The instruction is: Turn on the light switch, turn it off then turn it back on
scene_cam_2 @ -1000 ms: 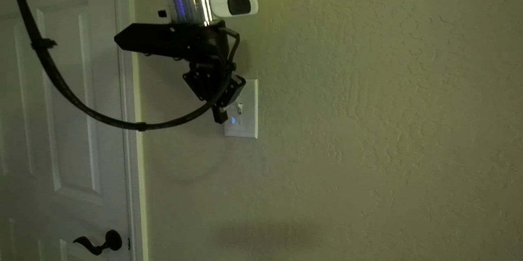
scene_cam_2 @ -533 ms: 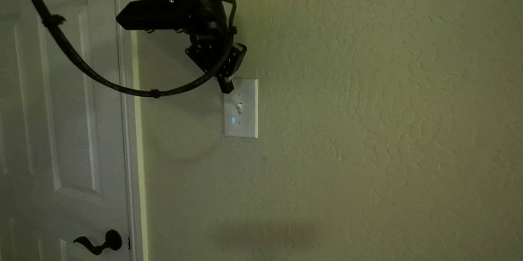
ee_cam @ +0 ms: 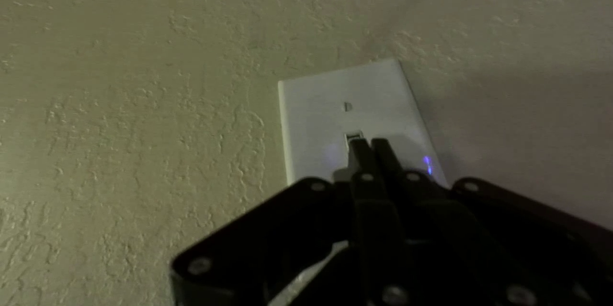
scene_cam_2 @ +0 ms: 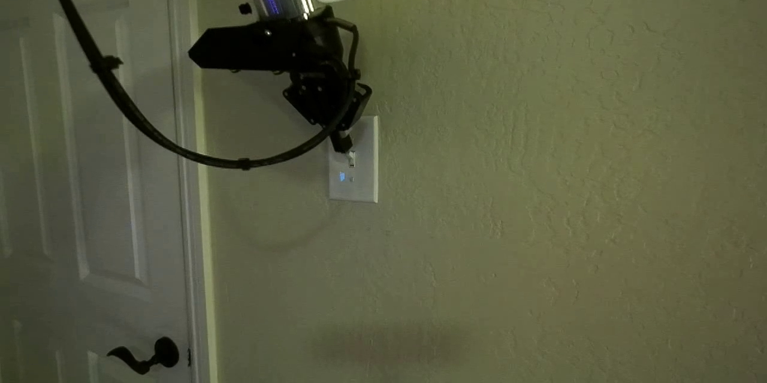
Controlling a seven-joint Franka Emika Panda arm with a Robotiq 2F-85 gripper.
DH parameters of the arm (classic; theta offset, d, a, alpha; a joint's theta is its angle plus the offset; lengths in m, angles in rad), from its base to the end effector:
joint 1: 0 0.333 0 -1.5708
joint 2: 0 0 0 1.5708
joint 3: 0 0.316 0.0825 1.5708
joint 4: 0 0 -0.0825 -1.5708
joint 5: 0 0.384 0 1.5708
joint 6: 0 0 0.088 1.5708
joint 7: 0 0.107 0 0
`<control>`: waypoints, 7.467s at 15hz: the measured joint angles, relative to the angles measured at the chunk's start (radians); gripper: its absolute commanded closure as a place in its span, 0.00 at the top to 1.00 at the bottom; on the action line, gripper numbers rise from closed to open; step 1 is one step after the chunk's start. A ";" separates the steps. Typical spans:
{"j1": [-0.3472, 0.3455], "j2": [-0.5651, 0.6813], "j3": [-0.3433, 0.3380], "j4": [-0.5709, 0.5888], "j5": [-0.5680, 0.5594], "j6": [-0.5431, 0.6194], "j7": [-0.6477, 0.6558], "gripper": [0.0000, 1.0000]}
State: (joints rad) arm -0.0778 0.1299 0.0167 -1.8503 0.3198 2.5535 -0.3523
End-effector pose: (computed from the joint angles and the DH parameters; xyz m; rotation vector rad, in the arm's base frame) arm 0.6380 -0.0439 0.5157 -2.8749 -0.1087 -0.9014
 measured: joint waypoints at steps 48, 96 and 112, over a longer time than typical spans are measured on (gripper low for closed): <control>-0.017 0.110 0.001 0.057 0.038 -0.047 -0.020 0.05; -0.026 0.049 -0.001 0.011 0.068 -0.149 -0.069 0.06; -0.027 0.089 0.006 0.072 0.068 -0.105 -0.107 0.06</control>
State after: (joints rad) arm -0.1046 0.2192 0.0226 -1.7783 0.3880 2.4487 -0.4589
